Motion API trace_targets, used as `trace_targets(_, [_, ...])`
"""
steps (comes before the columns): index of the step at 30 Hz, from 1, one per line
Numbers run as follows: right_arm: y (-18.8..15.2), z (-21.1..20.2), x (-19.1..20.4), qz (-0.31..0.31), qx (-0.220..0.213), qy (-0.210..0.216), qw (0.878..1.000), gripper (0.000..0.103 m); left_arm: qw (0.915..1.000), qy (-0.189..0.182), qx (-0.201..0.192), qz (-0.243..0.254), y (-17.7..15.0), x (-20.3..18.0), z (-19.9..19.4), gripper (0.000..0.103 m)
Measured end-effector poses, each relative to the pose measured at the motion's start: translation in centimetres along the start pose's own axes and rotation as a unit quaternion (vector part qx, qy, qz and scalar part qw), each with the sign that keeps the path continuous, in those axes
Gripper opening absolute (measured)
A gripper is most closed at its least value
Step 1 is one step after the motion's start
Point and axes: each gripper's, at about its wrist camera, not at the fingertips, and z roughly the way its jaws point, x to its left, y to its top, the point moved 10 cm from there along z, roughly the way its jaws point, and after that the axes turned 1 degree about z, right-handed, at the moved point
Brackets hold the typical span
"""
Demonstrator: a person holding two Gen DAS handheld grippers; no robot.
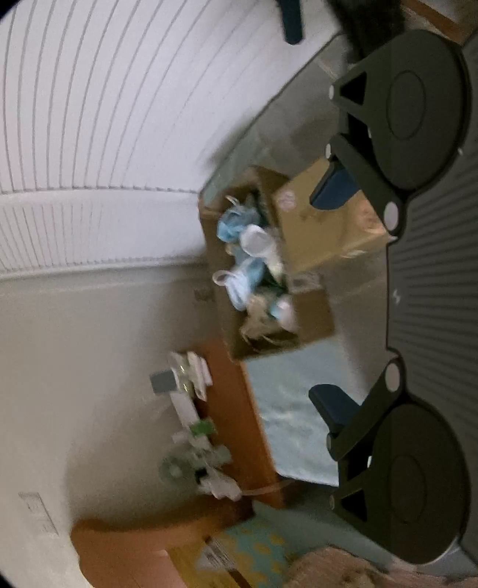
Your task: Organize soft objects
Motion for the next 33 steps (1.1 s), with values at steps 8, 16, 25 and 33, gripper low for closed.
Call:
trace_targets(8, [1.1, -2.1, 0.3, 0.019, -0.021, -0.003, 1.000, 0.103, 0.9993, 0.008, 0.012, -0.035, -1.5, 0.3, -3.3, 0.101])
trace_targets(16, [1.3, -3.2, 0.3, 0.025, -0.029, -0.002, 0.999, 0.103, 0.9986, 0.018, 0.014, -0.047, -1.9, 0.1, -3.9, 0.101])
trace_targets(25, [1.3, -3.3, 0.4, 0.025, -0.030, 0.003, 0.999, 0.103, 0.9985, 0.019, 0.018, -0.049, -1.8, -0.2, -3.9, 0.101])
trace_targets(33, [1.2, -3.3, 0.2, 0.028, -0.029, 0.002, 0.999, 0.103, 0.9982, 0.018, 0.021, -0.052, -1.9, -0.2, -3.8, 0.101])
